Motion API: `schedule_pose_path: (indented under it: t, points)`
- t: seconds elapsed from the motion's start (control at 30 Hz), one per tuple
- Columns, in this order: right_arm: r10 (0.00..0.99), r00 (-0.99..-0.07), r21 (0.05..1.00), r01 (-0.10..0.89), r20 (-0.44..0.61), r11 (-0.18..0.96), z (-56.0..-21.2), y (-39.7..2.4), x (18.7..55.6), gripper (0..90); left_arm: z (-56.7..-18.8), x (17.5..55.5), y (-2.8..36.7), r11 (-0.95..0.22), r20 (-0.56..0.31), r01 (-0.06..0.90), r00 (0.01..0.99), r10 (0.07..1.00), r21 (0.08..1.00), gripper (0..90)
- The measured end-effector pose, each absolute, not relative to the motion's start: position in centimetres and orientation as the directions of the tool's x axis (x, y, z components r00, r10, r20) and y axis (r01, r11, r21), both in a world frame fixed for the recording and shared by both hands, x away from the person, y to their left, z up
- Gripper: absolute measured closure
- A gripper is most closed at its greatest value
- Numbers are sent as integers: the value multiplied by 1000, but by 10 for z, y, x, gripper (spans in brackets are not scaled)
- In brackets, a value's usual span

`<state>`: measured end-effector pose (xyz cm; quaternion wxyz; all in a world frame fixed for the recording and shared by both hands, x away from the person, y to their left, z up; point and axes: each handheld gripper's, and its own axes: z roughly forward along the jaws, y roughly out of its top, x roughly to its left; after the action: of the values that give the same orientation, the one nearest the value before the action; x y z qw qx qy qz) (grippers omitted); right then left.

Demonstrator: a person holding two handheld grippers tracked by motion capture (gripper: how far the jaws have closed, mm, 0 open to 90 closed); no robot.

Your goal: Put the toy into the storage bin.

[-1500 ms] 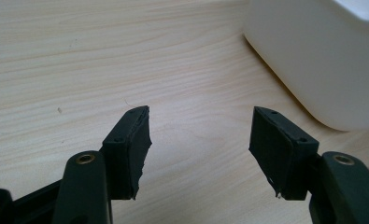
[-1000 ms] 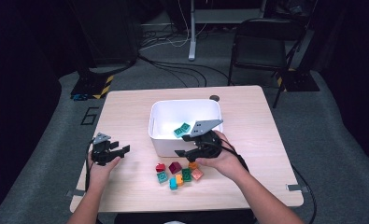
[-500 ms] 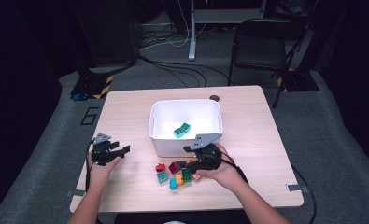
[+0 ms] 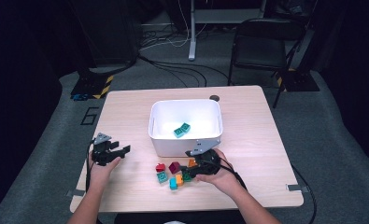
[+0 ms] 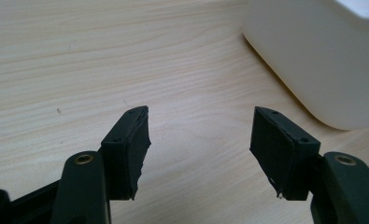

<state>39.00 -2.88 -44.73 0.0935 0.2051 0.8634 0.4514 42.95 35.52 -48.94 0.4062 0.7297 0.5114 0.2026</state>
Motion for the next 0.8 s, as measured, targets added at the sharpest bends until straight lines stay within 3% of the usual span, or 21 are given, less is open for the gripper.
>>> schedule_pose_path:
  t: [0.37, 0.57, 0.8]
  points:
    - [414, -910, 802, 264, 22, 536, -469, -26, 390, 380, -491, 430, 356, -153, -107, 580, 389, 915, 800, 345]
    - [365, -931, 787, 248, 31, 565, -480, -20, 387, 447, -492, 431, 354, -169, -92, 581, 393, 915, 796, 337]
    - [312, -950, 771, 212, 17, 601, -488, -12, 384, 465, -492, 431, 354, -168, -94, 581, 393, 915, 796, 336]
